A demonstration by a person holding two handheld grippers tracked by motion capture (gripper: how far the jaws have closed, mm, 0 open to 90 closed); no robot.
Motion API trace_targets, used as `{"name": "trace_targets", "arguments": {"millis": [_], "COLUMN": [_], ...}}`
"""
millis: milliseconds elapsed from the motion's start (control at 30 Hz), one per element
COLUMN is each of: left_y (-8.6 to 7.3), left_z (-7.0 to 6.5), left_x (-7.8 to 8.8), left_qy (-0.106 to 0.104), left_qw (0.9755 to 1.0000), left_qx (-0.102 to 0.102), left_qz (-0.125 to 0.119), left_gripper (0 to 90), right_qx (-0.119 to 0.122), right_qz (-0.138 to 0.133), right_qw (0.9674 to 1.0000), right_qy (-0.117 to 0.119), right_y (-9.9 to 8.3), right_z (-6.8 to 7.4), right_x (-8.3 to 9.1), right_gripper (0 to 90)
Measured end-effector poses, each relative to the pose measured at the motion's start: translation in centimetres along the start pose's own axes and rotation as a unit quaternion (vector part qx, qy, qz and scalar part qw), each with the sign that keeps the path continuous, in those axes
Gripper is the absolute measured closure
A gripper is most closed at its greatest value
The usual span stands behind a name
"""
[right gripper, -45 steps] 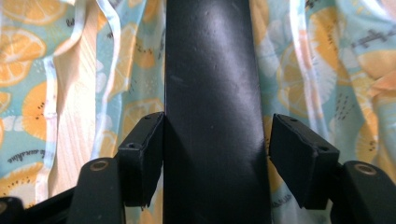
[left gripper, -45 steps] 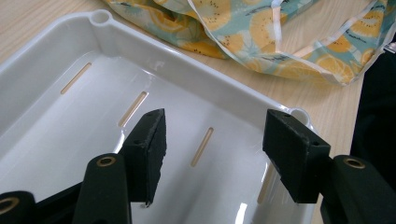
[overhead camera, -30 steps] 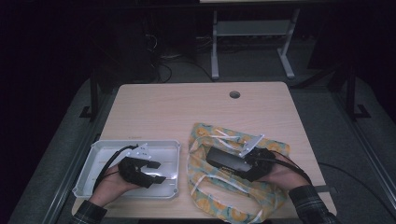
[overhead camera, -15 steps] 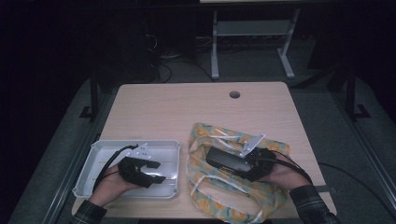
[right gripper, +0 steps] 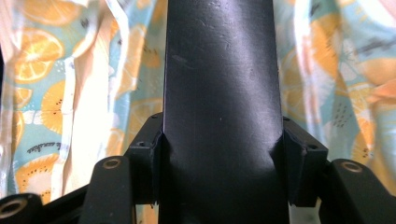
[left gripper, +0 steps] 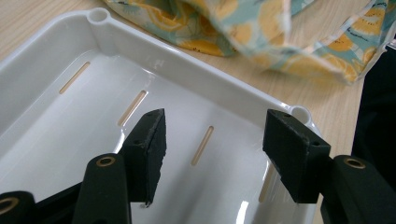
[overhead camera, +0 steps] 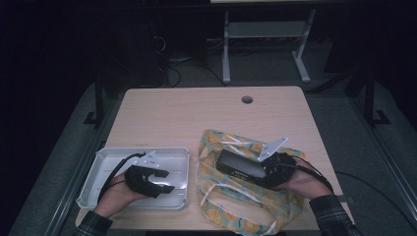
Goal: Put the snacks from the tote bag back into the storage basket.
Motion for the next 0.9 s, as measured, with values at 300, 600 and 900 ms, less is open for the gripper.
{"name": "trace_targets", "arguments": {"millis": [300, 600, 900], "left_y": [-0.1, -0.1, 0.7], "left_z": [0.0, 0.1, 0.8], "left_x": [0.0, 0.1, 1.6], "left_qy": [-0.001, -0.003, -0.006], "left_qw": [1.0000, 1.0000, 0.9998], "left_qx": [-0.001, -0.005, -0.019], "left_qz": [0.002, 0.004, -0.005], "left_gripper": [39.3, 38.7, 37.1], "right_qx": [0.004, 0.026, 0.062], "right_qz": [-0.010, -0.008, -0.004], "right_qw": [0.9999, 0.9996, 0.9974], "right_qy": [-0.002, 0.006, 0.038], "right_y": [0.6, 1.8, 3.3], "right_z": [0.0, -0.3, 0.7], "right_x": [1.4, 2.5, 2.5], "right_gripper": [41.7, 41.7, 41.8]}}
Point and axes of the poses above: each handheld gripper's, and its own axes: x roughly backward along the jaws, y roughly out of its top, z roughly to its left, the point moved 8 cm from there along -x, roughly forward along the jaws, and after that the axes turned 14 degrees about -x, right-handed, at the moved point
